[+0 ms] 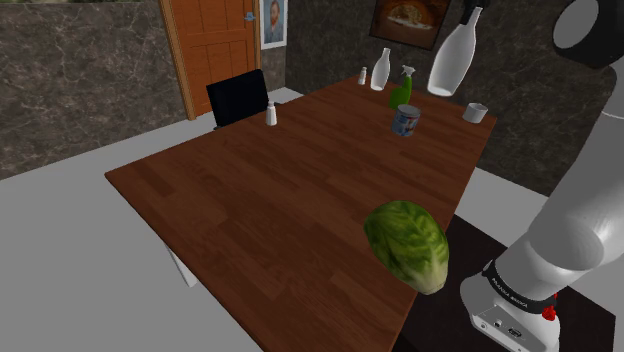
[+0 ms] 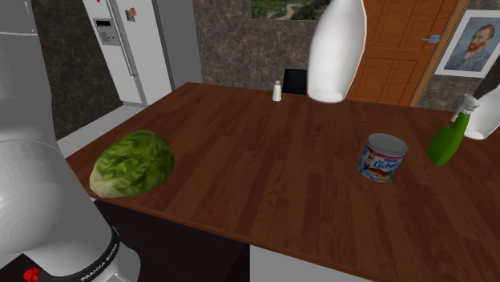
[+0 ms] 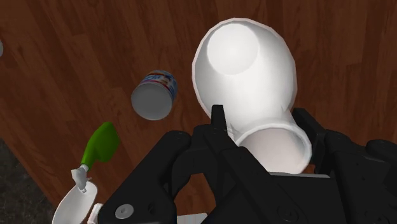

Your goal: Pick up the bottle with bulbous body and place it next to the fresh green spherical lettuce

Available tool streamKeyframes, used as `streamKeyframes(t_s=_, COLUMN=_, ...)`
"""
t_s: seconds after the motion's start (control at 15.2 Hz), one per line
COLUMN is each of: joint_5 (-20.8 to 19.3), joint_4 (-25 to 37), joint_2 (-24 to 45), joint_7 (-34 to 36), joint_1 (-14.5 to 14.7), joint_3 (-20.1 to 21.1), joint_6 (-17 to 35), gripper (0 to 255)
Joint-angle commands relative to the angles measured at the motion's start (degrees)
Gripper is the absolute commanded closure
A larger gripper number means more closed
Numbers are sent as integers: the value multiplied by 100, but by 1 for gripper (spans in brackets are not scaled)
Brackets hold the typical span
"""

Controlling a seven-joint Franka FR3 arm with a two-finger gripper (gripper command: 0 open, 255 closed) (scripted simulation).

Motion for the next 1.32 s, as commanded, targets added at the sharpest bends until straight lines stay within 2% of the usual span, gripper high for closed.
streamKeyframes(t_s=0.0, joint_5=147, joint_4=522, joint_2=234, joint_7=-38, joint_1=-146, joint_3=-16, joint_6=-311, gripper=255)
streamKeyframes(t_s=0.2, joint_5=381, joint_4=1299, joint_2=597, joint_7=-66, joint_1=-408, joint_3=-14, joint_6=-747, gripper=255)
streamKeyframes(t_s=0.4, joint_5=-265, joint_4=-206, joint_2=-479, joint_7=357, joint_1=416, joint_3=56, joint_6=-210, gripper=255)
streamKeyframes(t_s=0.59, joint_5=-717, joint_4=-1157, joint_2=-1277, joint_7=865, joint_1=916, joint_3=271, joint_6=48, gripper=255)
streamKeyframes(t_s=0.92, joint_5=-1171, joint_4=-2264, joint_2=-2301, joint_7=1723, joint_1=1347, joint_3=816, joint_6=225, gripper=255)
streamKeyframes(t_s=1.25, joint_5=-1338, joint_4=-3032, joint_2=-3052, joint_7=2528, joint_1=1592, joint_3=1387, joint_6=250, gripper=255)
